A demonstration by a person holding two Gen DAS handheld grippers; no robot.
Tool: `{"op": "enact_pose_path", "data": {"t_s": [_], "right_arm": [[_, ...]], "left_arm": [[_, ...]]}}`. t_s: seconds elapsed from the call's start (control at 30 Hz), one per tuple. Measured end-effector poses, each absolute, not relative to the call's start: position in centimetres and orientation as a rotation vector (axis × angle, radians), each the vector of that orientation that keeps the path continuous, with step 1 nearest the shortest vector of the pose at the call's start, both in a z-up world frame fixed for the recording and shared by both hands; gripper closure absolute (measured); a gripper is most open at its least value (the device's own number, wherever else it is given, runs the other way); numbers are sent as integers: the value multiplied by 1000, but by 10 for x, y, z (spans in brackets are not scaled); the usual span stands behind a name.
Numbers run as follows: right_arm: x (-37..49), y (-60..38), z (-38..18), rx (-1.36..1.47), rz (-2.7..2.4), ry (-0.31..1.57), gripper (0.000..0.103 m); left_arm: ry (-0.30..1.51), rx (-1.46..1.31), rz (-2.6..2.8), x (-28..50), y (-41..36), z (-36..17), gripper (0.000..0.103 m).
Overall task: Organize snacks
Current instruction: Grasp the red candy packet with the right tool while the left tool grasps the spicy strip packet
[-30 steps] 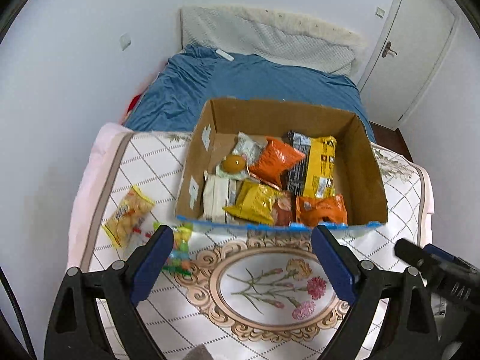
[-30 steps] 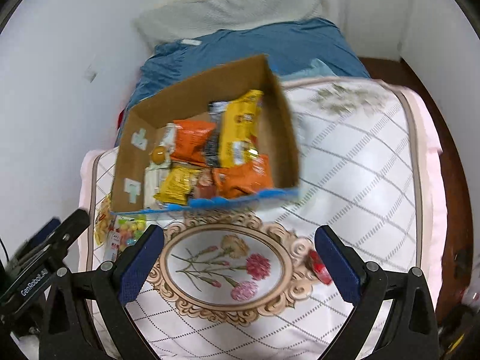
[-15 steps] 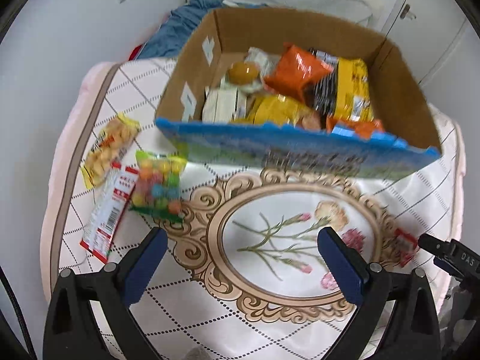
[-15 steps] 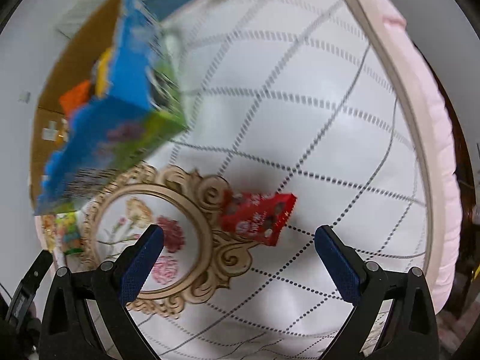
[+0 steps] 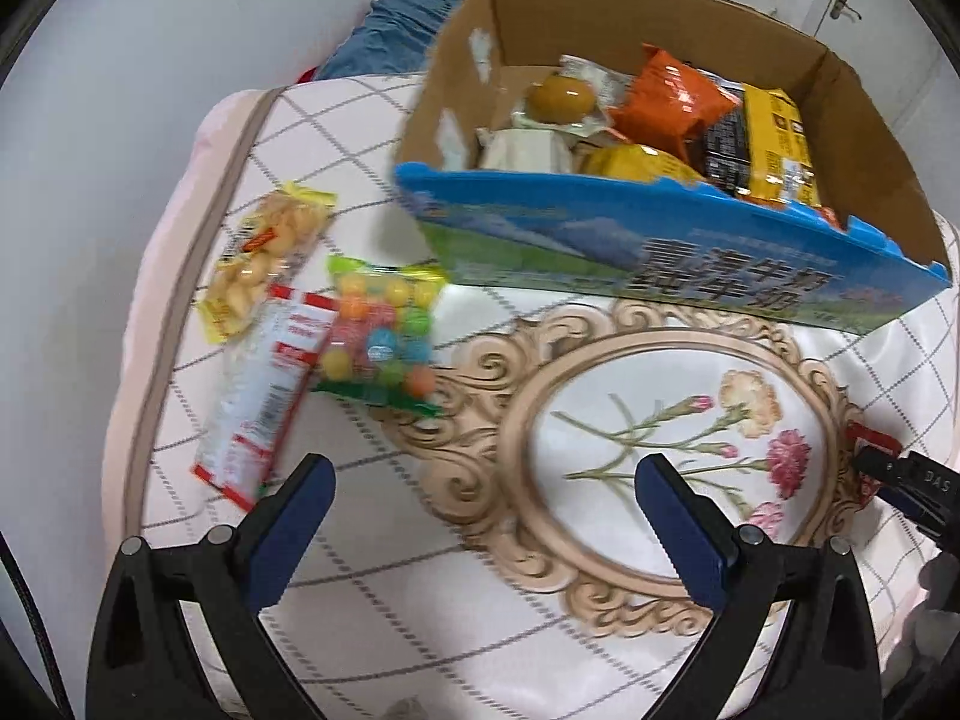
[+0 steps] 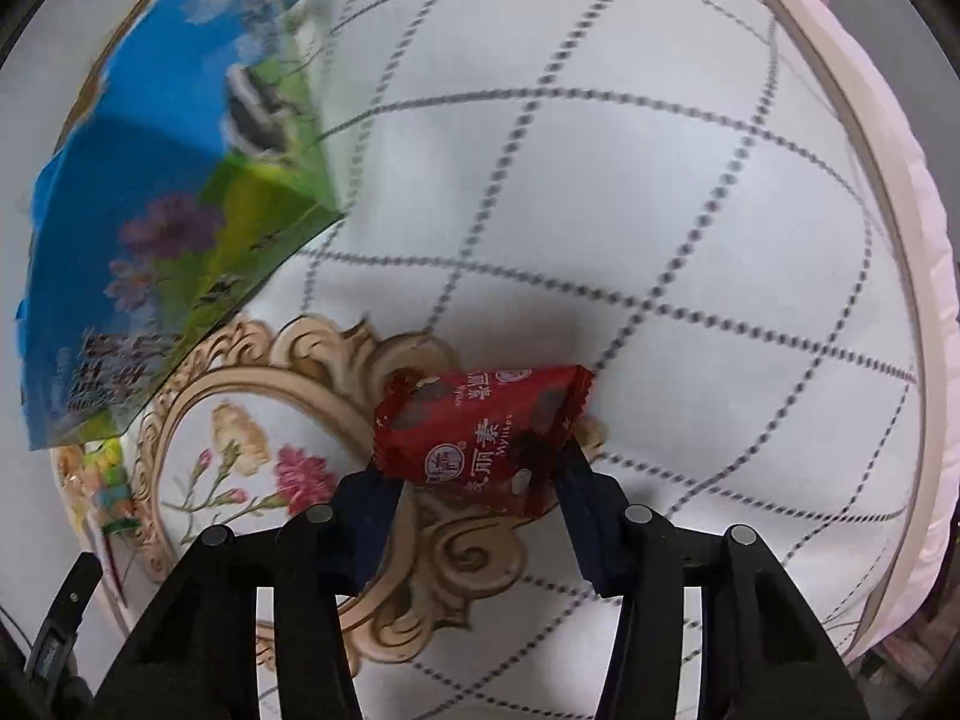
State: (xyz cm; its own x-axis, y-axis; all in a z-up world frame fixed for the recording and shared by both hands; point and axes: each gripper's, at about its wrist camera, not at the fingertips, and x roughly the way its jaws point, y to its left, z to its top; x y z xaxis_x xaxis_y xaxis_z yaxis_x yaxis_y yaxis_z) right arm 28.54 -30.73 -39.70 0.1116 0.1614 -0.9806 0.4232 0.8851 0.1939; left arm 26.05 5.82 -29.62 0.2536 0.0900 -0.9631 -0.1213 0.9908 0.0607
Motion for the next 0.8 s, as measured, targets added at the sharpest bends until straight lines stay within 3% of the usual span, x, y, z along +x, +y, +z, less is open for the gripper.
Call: {"op": "enact_pose_path", "data": {"t_s": [0.33,0.8], "right_arm": [[272,-221,-388,467,28,1484,52],[264,-137,-388,368,173,1549,52]], "left_arm": [[1337,-45,240,264,141,-292,1],[1554,2,168,306,174,-367,0]]}}
